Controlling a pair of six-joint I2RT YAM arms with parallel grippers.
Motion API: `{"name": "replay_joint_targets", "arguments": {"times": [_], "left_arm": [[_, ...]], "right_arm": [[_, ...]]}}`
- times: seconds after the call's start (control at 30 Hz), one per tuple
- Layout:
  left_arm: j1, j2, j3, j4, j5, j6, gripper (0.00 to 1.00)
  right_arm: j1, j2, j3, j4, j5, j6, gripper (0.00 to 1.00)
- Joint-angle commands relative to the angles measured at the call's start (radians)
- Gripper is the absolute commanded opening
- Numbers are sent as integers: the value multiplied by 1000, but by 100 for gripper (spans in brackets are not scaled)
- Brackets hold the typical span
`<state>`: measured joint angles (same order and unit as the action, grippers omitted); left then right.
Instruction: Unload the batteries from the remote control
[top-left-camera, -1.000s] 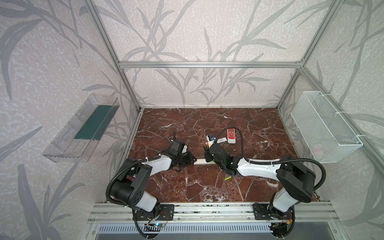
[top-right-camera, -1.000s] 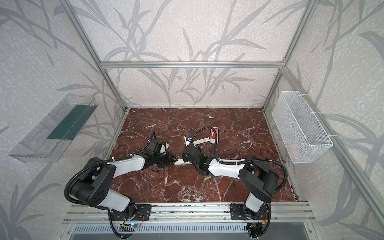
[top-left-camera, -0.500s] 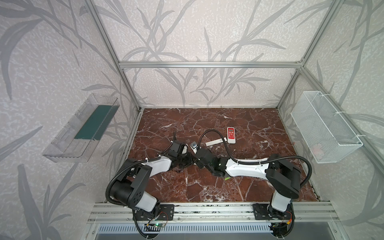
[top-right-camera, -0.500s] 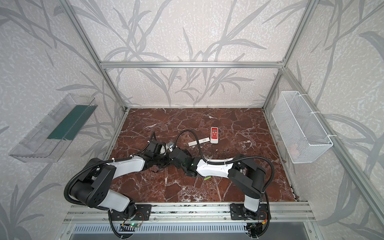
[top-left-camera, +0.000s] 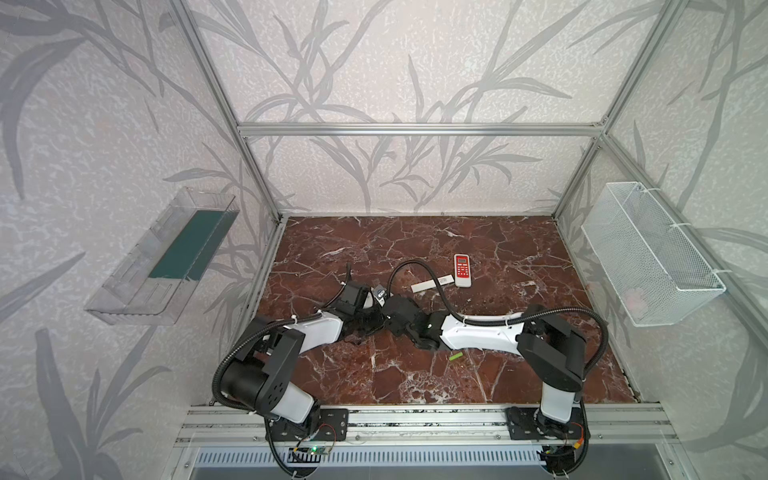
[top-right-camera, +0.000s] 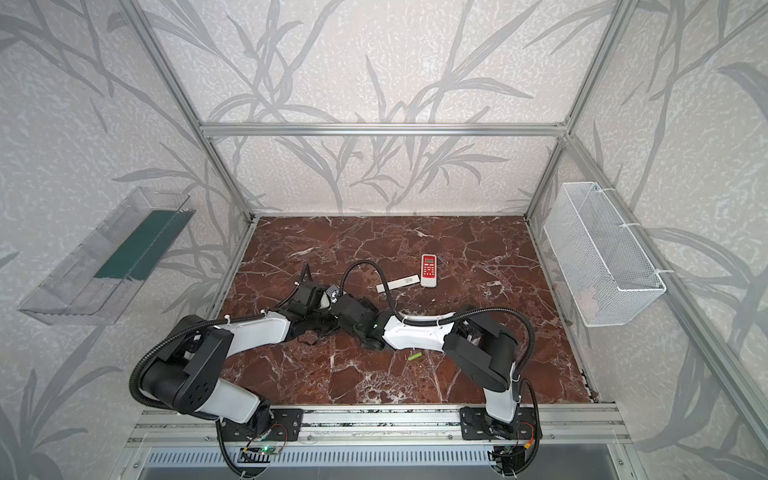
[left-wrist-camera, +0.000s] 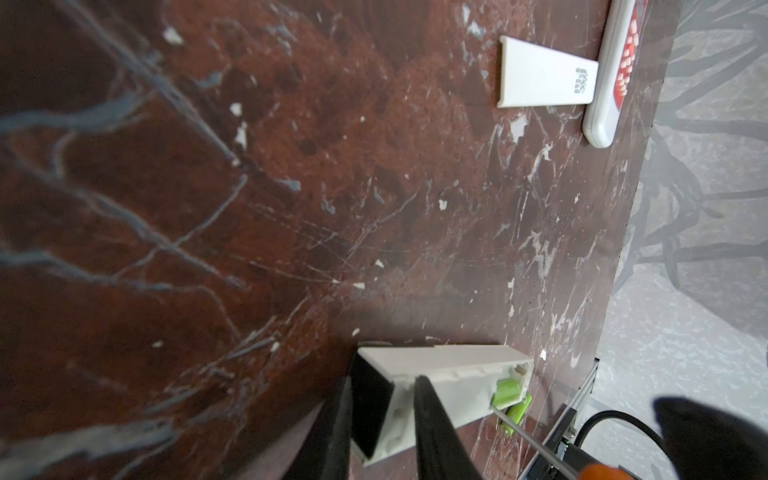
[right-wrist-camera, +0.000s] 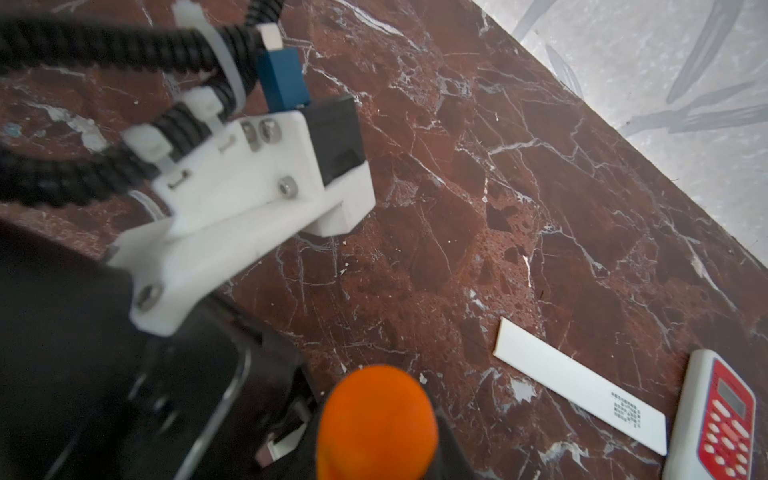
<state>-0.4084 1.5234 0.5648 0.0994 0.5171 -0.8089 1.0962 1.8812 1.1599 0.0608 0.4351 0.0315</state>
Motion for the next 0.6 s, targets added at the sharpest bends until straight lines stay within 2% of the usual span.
{"name": "replay_joint_targets", "arguments": {"times": [0.0,0.2,0.37,0.57], "left_arm": [[-12,55,-43,-101,-48,-9,27],[-12,62,-38,-104,-43,-7,27],[-15,32,-45,-109,-39,-25,27],[-46,-14,-68,-109,-55,-59,26]], "right_arm": [[20,44,14,-92,-32,-53,0],[28,28,17,-54,11,-74,0],[20,-45,-8,-8,53,-75,0],[-31,-115,-32,-12,21,-37,0]]}}
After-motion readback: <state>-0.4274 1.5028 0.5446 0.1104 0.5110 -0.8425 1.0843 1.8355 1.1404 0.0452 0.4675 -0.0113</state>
